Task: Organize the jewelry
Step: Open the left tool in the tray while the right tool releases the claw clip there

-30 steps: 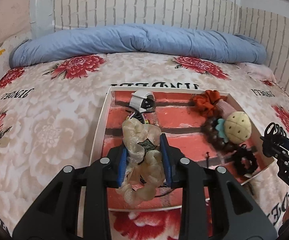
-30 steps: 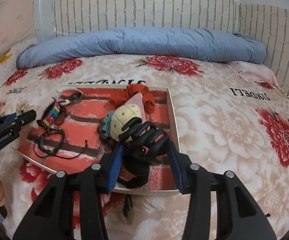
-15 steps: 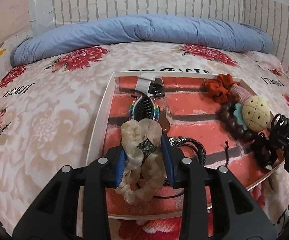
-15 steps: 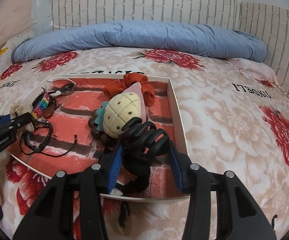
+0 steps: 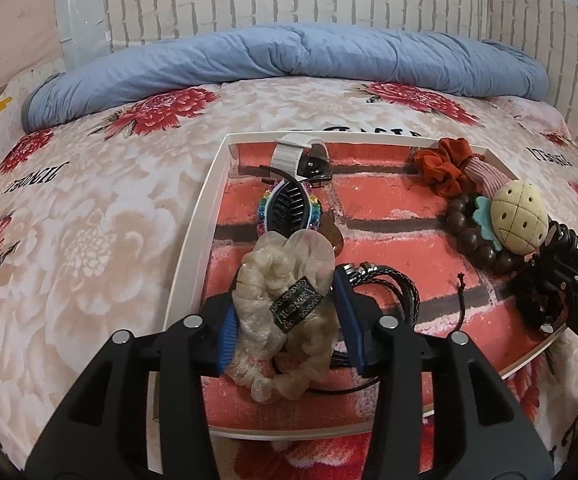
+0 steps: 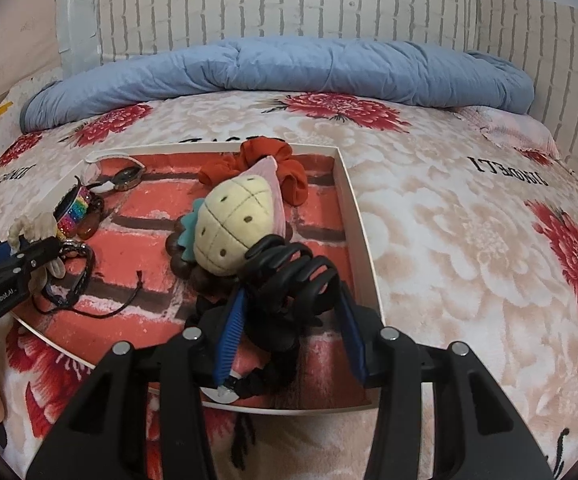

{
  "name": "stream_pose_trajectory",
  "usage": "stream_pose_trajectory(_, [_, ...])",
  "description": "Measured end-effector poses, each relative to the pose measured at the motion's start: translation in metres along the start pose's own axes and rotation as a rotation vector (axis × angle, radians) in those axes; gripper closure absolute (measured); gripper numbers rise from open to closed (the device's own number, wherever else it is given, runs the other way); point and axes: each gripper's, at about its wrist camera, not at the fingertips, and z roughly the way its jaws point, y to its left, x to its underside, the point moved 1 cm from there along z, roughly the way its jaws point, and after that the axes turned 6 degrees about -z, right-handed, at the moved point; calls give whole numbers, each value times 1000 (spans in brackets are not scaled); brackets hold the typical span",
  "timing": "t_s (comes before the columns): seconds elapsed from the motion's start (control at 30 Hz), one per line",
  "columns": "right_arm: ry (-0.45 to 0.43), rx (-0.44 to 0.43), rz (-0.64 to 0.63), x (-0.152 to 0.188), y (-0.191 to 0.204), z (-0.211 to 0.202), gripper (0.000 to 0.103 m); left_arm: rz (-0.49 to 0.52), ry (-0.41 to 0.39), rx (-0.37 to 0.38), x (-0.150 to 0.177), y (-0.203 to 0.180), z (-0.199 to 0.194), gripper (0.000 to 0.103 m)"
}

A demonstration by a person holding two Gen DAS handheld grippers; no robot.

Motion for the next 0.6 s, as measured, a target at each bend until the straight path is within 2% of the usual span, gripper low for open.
stream_pose_trajectory(0.2, [8,-3,-5,1,1,2,57,0,-3,-10,2,0,0,52])
stream_pose_trajectory(0.3, [8,-4,-6,1,1,2,57,-7,-1,-15,2,1,1,42])
stream_pose_trajectory(0.33, [8,-5,-6,1,1,2,54,-12,-1,-18,2,2,1,39])
stream_pose_trajectory(0.5, [-9,-3,-3,-1,1,-3,41,-11,-4,-16,2,2,-1,37])
stream_pose_trajectory(0.53, [-14,0,-2,-1,1,-4,35,-9,-8,-16,2,2,-2,33])
stream_pose_trajectory(0.6, [-23,10,-3,-1,1,-7,30,-6,-23,-16,1,1,-6,26])
